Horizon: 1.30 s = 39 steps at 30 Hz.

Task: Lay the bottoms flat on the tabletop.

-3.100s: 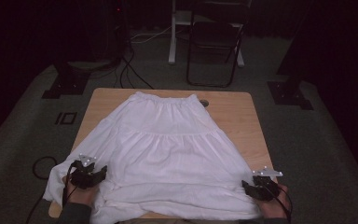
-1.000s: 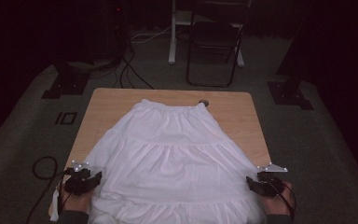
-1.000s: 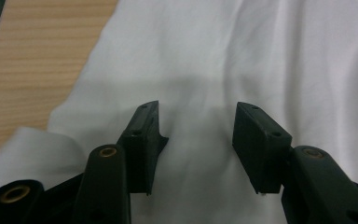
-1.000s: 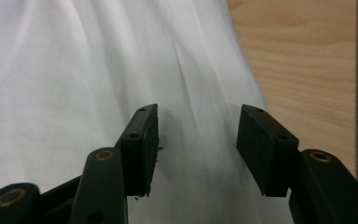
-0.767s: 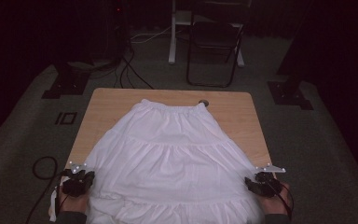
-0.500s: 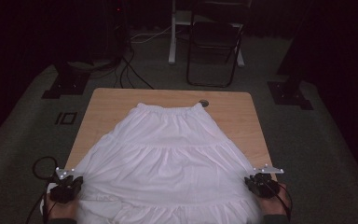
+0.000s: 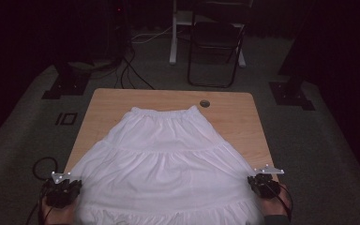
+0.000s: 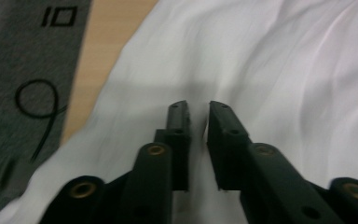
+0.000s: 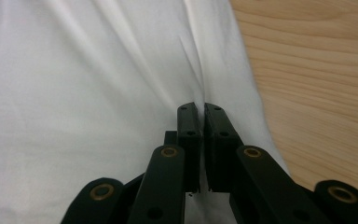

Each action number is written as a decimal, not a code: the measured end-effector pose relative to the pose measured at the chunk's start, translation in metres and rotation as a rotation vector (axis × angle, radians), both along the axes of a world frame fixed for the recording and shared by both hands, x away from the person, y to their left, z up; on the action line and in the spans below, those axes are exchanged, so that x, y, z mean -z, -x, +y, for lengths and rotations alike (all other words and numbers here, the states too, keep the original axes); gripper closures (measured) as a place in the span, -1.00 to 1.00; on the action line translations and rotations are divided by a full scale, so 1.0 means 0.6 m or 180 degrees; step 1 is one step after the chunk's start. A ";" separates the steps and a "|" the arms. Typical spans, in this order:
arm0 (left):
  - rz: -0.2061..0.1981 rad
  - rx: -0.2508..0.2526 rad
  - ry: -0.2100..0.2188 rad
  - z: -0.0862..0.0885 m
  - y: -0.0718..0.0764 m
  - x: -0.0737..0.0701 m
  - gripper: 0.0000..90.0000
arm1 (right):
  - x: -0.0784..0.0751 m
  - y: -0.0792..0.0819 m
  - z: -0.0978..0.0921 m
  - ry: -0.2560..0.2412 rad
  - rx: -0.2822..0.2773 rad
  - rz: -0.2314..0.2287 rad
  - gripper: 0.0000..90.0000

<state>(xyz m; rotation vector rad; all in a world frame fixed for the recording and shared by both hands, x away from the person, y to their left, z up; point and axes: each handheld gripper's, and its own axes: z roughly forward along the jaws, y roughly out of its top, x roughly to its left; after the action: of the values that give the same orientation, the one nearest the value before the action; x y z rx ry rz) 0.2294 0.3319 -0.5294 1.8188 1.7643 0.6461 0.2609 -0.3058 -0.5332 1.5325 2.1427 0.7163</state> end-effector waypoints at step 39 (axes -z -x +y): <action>-0.0443 0.0416 -0.0193 -0.122 -0.232 0.028 0.93 | 0.027 -0.196 0.116 -0.0290 -0.0312 -0.0550 0.18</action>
<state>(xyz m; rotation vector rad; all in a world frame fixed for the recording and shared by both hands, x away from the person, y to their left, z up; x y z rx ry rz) 0.3688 0.2588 -0.5462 1.8640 1.5376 0.7613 0.3785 -0.2364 -0.5494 1.3628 2.0926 0.9552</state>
